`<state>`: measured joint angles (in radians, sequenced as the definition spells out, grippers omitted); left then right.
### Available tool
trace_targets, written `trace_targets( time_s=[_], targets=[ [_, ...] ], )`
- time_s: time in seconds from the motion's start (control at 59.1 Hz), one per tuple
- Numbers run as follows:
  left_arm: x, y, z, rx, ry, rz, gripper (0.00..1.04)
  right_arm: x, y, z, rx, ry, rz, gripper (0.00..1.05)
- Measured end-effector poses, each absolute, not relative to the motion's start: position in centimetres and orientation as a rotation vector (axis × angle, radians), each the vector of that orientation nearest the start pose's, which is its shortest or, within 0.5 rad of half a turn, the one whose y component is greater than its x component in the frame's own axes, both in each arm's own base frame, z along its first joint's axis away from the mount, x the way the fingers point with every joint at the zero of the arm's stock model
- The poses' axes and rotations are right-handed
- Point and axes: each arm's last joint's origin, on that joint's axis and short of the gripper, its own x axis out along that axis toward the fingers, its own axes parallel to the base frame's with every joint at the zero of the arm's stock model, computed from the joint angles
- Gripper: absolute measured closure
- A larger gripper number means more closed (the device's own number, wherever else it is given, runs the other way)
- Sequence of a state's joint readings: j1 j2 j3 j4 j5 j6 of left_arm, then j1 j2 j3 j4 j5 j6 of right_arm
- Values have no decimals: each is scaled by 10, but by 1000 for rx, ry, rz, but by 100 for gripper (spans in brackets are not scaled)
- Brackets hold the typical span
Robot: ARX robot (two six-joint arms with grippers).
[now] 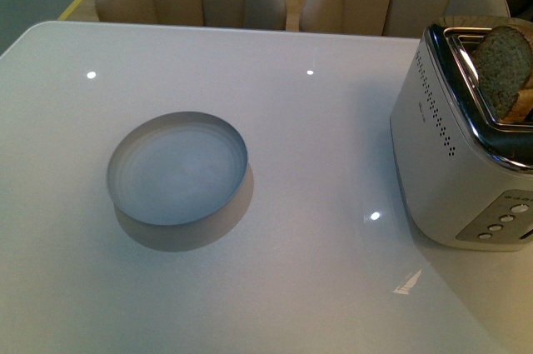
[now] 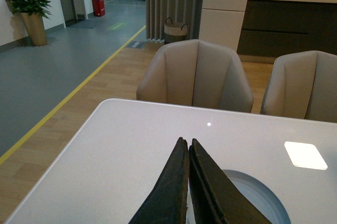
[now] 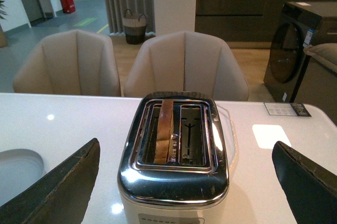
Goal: Left arm holds plate, right arm toasts bread
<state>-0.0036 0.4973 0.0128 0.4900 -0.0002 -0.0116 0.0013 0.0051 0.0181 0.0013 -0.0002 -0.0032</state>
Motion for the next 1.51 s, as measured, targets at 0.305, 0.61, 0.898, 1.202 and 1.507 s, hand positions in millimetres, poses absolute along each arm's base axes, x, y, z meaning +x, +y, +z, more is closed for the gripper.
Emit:
trace_targets(
  time_s=[0.305, 0.61, 0.898, 1.202, 1.507],
  targets=[
    [119, 0, 171, -12, -14, -4, 102, 97, 0, 169, -3, -14, 2, 9],
    [110, 0, 171, -11, -14, -4, 102, 97, 0, 169, -3, -14, 2, 9],
    [97, 0, 168, -11, -8, -3, 102, 97, 0, 169, -3, -15, 2, 9],
    [97, 0, 168, -11, -8, -3, 102, 97, 0, 169, -3, -15, 2, 9],
    [97, 0, 168, -11, -8, -3, 55, 97, 0, 169, -3, -15, 2, 9]
  ],
)
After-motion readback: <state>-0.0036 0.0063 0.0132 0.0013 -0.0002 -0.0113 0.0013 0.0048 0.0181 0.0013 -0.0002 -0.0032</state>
